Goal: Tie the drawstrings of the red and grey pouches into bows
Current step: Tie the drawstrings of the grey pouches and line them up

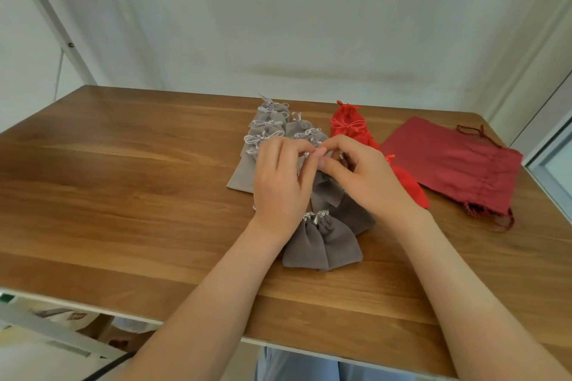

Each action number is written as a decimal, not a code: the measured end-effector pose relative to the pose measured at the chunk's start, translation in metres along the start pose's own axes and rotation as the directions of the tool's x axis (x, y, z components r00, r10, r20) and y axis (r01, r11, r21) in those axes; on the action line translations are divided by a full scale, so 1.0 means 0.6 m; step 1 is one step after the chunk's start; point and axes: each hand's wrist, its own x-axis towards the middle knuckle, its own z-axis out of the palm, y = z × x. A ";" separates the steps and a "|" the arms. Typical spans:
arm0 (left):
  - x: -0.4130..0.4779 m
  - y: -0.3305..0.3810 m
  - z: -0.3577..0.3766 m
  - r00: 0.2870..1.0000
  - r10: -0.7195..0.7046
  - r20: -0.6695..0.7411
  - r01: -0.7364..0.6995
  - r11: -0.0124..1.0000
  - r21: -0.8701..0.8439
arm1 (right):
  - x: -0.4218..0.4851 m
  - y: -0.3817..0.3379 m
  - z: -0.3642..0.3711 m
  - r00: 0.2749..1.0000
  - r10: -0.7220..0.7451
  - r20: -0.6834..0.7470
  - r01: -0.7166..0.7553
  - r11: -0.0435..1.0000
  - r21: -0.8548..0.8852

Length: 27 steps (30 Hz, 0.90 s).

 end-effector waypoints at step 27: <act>0.007 0.003 -0.006 0.965 -0.238 0.113 0.255 0.949 -0.183 | -0.006 -0.017 -0.002 0.996 -0.079 -0.043 0.082 0.993 0.086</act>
